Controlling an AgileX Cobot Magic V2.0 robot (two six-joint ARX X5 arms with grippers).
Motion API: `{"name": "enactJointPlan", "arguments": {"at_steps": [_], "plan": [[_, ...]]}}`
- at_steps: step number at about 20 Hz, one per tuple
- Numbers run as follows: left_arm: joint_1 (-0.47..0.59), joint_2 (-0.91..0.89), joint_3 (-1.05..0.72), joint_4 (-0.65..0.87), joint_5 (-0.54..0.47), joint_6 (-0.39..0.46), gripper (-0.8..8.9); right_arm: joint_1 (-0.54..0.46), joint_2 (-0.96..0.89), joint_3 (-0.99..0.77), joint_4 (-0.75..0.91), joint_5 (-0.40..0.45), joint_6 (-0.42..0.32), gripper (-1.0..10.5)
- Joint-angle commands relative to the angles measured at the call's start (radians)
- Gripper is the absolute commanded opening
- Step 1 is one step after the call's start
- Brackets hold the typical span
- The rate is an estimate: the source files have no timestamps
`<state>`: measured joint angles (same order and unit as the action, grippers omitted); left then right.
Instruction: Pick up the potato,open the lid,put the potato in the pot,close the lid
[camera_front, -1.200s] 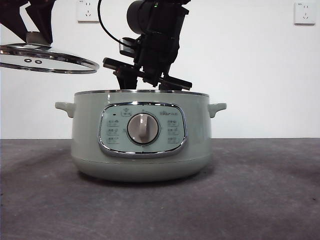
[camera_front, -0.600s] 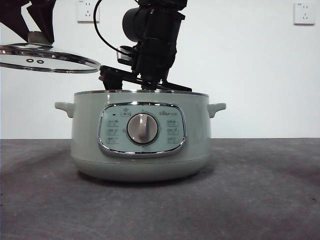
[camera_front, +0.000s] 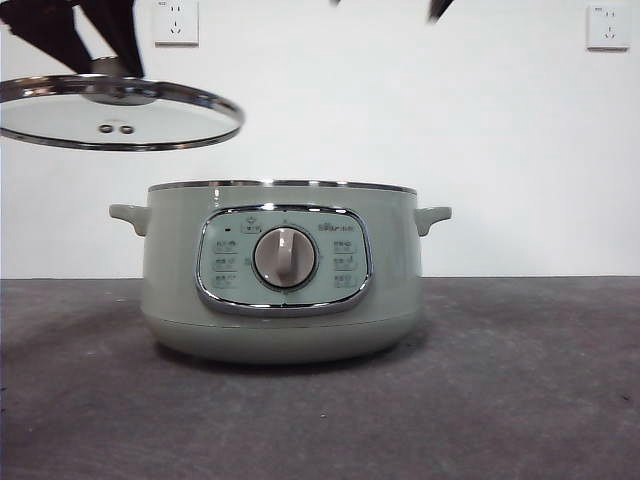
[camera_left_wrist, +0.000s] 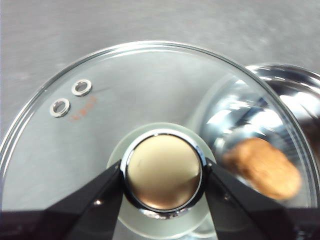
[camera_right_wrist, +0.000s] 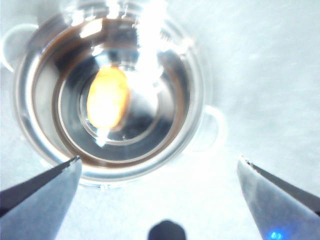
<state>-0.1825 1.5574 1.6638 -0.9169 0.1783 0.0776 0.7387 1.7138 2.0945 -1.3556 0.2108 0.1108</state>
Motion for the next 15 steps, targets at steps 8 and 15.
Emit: {"name": "enactJointPlan", "arguments": {"at_steps": [8,15], "plan": [[-0.247,-0.006,0.013,0.023,0.012,-0.007,-0.04,0.001,-0.306,-0.051,-0.026,0.006,-0.008,6.3],[-0.349,0.064,0.013,0.024,0.005,-0.006,-0.04,0.001,-0.543,-0.417,-0.026,0.006,0.053,7.4]]}}
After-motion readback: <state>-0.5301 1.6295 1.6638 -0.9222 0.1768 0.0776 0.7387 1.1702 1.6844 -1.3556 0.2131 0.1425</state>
